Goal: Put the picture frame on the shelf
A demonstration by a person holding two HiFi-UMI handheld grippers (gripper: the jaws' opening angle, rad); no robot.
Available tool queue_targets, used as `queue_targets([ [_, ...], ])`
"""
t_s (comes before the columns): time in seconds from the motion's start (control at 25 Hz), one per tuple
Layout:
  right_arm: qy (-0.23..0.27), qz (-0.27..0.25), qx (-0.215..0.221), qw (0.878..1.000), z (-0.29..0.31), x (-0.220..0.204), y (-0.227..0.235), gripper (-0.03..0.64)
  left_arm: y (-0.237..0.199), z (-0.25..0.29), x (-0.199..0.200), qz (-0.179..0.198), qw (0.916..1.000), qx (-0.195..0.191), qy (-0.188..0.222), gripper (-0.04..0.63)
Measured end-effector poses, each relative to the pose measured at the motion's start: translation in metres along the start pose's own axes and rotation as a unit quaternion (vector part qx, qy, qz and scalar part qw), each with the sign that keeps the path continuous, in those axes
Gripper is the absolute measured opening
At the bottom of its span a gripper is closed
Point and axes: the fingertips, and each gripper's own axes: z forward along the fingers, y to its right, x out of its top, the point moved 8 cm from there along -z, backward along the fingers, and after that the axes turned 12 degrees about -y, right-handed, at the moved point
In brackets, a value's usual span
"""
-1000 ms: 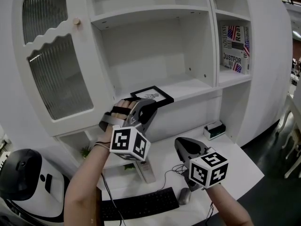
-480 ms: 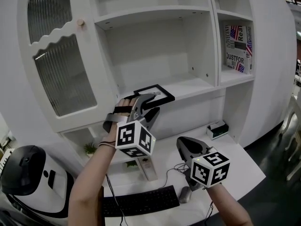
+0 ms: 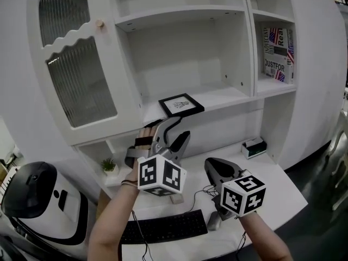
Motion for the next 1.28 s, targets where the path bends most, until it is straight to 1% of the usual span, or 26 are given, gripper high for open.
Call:
queue_targets([
  [0.16, -0.01, 0.0, 0.004, 1.0, -0.004, -0.009, -0.003, 0.002, 0.012, -0.015, -0.006, -0.045, 0.9989, -0.013, -0.006, 0.166],
  [0.32, -0.018, 0.003, 0.004, 1.0, -0.009, -0.017, -0.003, 0.002, 0.031, -0.024, -0.016, -0.086, 0.9955, -0.03, -0.025, 0.166],
  [0.44, -0.021, 0.004, 0.004, 1.0, -0.011, -0.023, -0.003, 0.002, 0.046, -0.031, -0.026, -0.123, 0.9905, -0.047, -0.037, 0.162],
  [0.56, -0.024, 0.003, 0.0, 1.0, -0.013, -0.028, -0.005, 0.002, 0.061, -0.038, -0.039, -0.164, 0.9831, -0.064, -0.049, 0.147],
  [0.68, -0.026, 0.004, -0.006, 1.0, -0.017, -0.033, -0.005, 0.002, 0.073, -0.044, -0.049, -0.218, 0.9711, -0.079, -0.055, 0.133],
  [0.76, -0.028, 0.005, -0.011, 1.0, -0.02, -0.036, -0.004, 0.002, 0.078, -0.048, -0.054, -0.255, 0.9618, -0.081, -0.057, 0.117],
  [0.96, -0.029, 0.008, -0.016, 0.999, -0.021, -0.044, -0.006, 0.002, 0.097, -0.06, -0.068, -0.314, 0.9433, -0.077, -0.076, 0.083],
  [1.12, -0.029, 0.011, -0.018, 0.999, -0.023, -0.053, -0.008, 0.002, 0.113, -0.072, -0.075, -0.363, 0.9242, -0.085, -0.081, 0.067],
  [1.28, -0.032, 0.011, -0.021, 0.999, -0.022, -0.06, -0.011, 0.0, 0.122, -0.082, -0.079, -0.416, 0.9019, -0.085, -0.079, 0.048],
])
